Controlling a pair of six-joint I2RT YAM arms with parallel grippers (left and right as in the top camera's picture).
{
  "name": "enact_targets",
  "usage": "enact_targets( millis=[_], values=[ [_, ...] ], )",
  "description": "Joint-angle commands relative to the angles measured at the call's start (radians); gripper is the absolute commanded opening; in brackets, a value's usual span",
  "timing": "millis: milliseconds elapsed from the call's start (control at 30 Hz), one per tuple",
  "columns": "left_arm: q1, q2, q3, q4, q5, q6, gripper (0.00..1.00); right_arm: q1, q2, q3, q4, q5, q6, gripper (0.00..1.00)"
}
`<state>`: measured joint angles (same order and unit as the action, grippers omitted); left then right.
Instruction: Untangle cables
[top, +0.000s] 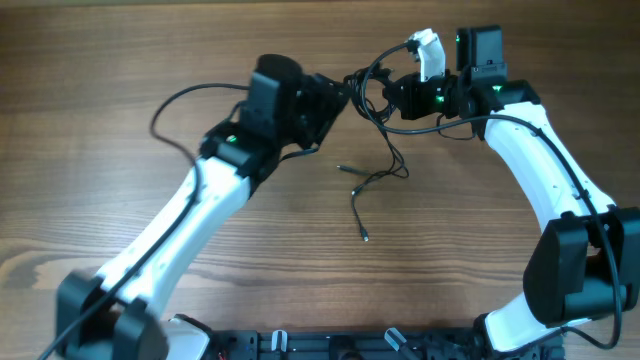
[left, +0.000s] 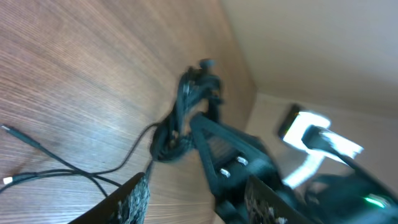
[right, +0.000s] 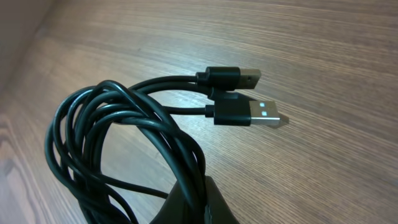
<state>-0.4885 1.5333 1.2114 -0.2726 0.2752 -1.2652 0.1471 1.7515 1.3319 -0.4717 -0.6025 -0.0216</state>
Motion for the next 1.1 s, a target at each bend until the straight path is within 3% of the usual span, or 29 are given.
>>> enact_targets(
  millis=[0, 67, 233, 367, 467, 533, 567, 600, 733, 833, 933, 1067],
  values=[
    [-0.006, 0.124, 0.013, 0.084, 0.042, 0.010, 0.48, 0.005, 0.010, 0.001, -0.002, -0.053, -0.061, 0.05],
    [-0.006, 0.170, 0.013, 0.087, 0.038, -0.026, 0.41, 0.005, 0.010, 0.001, -0.002, -0.054, -0.061, 0.05],
    [-0.004, 0.206, 0.013, 0.115, -0.005, -0.026, 0.39, 0.036, 0.010, 0.001, -0.028, -0.049, -0.120, 0.05],
    [0.019, 0.206, 0.013, 0.127, -0.007, -0.025, 0.15, 0.064, 0.010, 0.001, -0.042, -0.011, -0.137, 0.05],
    [0.027, 0.206, 0.013, 0.098, -0.007, -0.022, 0.04, 0.065, 0.010, 0.001, -0.047, 0.081, -0.137, 0.05],
    [0.027, 0.206, 0.013, 0.063, -0.007, -0.021, 0.04, 0.065, 0.010, 0.001, -0.050, 0.125, -0.137, 0.04],
    [0.027, 0.206, 0.013, 0.047, -0.007, -0.021, 0.18, 0.065, 0.010, 0.001, -0.050, 0.124, -0.136, 0.05],
    [0.027, 0.206, 0.013, 0.034, -0.007, -0.021, 0.51, 0.065, 0.010, 0.001, -0.050, 0.124, -0.137, 0.04],
    [0.036, 0.206, 0.013, 0.021, -0.007, 0.031, 0.54, 0.065, 0.010, 0.001, -0.050, 0.124, -0.137, 0.04],
    [0.055, 0.206, 0.013, 0.021, -0.007, 0.031, 0.40, 0.065, 0.010, 0.001, -0.051, 0.124, -0.136, 0.04],
    [0.070, 0.206, 0.013, 0.022, -0.007, 0.031, 0.37, 0.065, 0.010, 0.001, -0.054, 0.123, -0.137, 0.04],
    [0.069, 0.206, 0.013, 0.039, -0.007, 0.030, 0.45, 0.065, 0.010, 0.001, -0.053, 0.070, -0.138, 0.05]
  ],
)
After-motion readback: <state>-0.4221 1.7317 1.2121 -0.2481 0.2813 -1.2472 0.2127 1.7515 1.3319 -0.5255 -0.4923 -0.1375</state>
